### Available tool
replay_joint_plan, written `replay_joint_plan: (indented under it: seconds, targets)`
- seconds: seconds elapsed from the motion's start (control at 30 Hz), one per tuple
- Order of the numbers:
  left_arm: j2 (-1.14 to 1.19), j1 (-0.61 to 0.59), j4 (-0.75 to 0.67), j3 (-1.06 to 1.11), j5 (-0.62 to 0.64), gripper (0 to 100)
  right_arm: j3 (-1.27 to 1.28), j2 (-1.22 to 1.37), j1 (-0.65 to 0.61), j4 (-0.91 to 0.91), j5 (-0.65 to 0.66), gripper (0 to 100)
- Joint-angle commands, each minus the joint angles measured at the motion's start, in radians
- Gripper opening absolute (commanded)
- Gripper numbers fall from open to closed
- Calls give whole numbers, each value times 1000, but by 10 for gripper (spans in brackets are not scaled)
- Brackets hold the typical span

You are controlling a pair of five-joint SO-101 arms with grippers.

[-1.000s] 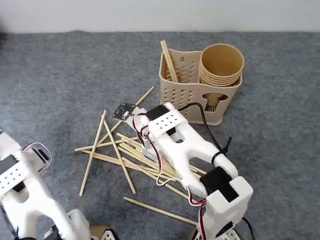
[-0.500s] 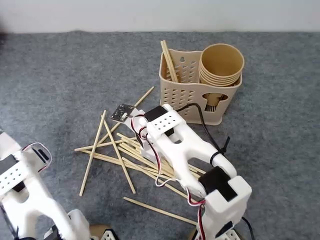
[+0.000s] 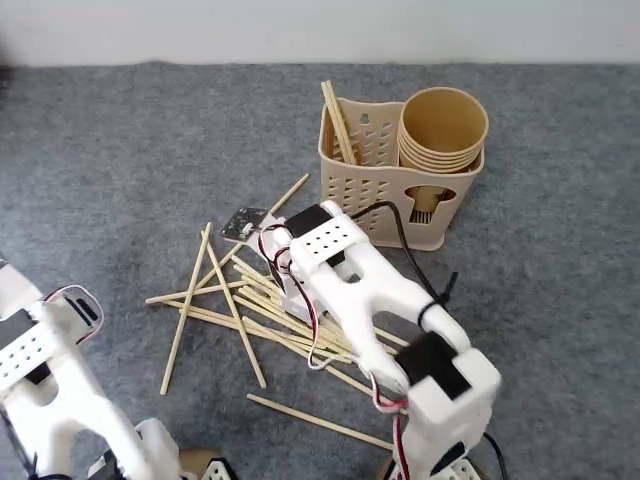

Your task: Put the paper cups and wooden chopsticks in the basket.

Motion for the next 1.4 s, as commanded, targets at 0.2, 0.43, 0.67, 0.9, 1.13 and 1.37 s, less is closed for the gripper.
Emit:
replay_joint_plan:
  seconds: [0.2,0.43,0.67,0.9,1.13,1.37]
  targets:
    - [-6,6,-18,-5,6,159,-135,-354,-16,186,-8,8]
    - [-6,6,-18,-5,6,159,-370,-470,-12,277,-12,8]
    - [-6,6,-18,-5,6,159,-621,-479,27,197,-21,9]
    - [-6,6,-18,-5,6,159,-718,-481,154,-77,-124,9]
    - [-6,6,-18,-5,6,159,-721,-479,265,-354,-210,9]
    - [-6,8,-18,-5,6,159,-643,-427,364,-562,-235,9]
